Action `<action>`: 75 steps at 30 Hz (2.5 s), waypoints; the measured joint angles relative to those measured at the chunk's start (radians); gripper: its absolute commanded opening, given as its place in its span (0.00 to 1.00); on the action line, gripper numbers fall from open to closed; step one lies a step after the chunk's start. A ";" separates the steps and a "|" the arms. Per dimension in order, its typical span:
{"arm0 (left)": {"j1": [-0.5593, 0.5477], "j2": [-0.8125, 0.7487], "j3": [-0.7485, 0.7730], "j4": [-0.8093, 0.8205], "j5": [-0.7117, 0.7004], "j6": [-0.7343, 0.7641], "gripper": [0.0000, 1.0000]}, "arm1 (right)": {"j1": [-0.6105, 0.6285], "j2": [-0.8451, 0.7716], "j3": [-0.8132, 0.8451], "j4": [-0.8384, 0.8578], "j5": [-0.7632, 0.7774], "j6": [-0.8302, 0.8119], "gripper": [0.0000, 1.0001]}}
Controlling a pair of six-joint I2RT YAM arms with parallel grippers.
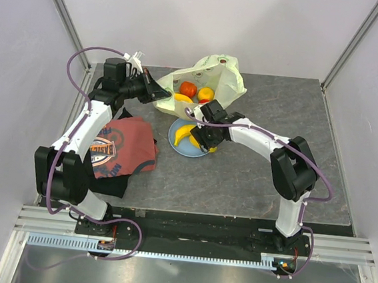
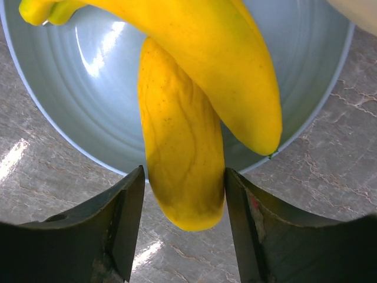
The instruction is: Place the fruits into the plastic bag
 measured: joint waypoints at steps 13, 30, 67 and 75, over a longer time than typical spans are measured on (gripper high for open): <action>0.000 0.000 -0.005 0.000 0.000 0.000 0.02 | 0.034 0.005 0.015 -0.049 0.014 -0.045 0.24; 0.000 0.000 -0.026 0.000 0.000 0.001 0.02 | 0.012 -0.145 0.169 -0.300 -0.282 0.023 0.00; 0.000 -0.002 -0.031 0.000 0.027 0.028 0.02 | -0.160 0.205 0.651 -0.093 -0.108 0.563 0.00; 0.000 0.002 -0.031 0.000 0.026 0.027 0.02 | -0.114 -0.031 0.443 0.002 -0.159 0.478 0.00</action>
